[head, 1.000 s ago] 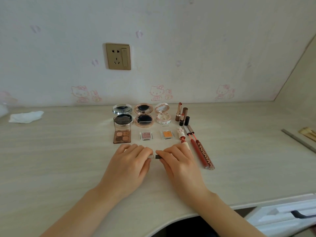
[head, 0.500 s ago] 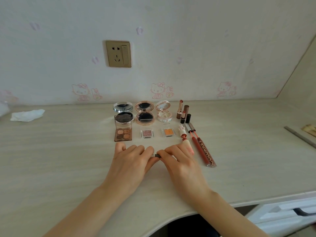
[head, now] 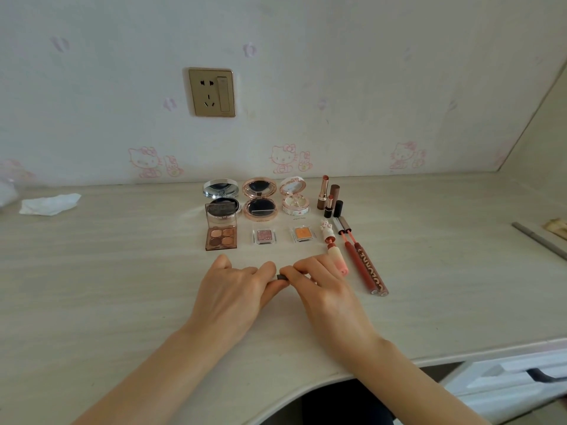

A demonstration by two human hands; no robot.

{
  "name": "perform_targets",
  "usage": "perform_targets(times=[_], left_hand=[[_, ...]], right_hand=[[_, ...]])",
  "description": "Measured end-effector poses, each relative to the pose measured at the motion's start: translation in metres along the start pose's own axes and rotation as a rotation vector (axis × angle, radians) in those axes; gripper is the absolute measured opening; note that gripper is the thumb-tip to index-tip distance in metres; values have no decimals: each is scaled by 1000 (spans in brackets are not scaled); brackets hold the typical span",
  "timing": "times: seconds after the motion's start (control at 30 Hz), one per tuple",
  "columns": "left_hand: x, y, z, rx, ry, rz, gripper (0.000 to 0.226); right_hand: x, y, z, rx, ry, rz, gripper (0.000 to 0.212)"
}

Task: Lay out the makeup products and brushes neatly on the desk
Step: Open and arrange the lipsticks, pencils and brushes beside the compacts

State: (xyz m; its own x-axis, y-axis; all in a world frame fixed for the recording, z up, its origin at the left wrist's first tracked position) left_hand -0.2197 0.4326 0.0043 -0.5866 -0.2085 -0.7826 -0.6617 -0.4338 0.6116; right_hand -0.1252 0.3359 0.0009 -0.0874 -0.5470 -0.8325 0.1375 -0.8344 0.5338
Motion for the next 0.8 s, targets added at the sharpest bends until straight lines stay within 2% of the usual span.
perform_targets(times=[0.13, 0.33, 0.4, 0.53, 0.63, 0.73, 0.8], left_hand=[[-1, 1, -1, 11, -3, -9, 49], [-4, 1, 5, -3, 3, 19, 63], [-2, -3, 8, 24, -21, 50, 61], [0, -4, 9, 37, -27, 79, 54], [0, -1, 11, 36, -21, 66, 54], [3, 0, 17, 57, 57, 116, 52], [4, 2, 21, 95, 142, 129, 43]], right_hand=[[1, -3, -1, -7, 1, 21, 31], [2, -3, -1, -2, 17, 30, 26], [3, -3, -2, -3, 4, 24, 26], [4, 0, -11, 42, -79, -72, 32], [2, 6, -15, 74, -122, -145, 22], [2, 13, -20, 92, -228, -217, 15], [2, 15, -24, 86, -304, -211, 15]])
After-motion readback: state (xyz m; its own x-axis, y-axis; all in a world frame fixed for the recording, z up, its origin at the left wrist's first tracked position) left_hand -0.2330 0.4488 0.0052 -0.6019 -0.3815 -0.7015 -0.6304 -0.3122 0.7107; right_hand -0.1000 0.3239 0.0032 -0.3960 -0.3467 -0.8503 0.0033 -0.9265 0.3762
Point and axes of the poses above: each hand's wrist, its own x-axis away from the middle knuckle, its own y-axis out of the back of the hand, z = x × y, the point moved 5 cm from there along -x, towards the middle knuckle, and after that the axes turned 15 degrees about -z, right-handed, at the moved point
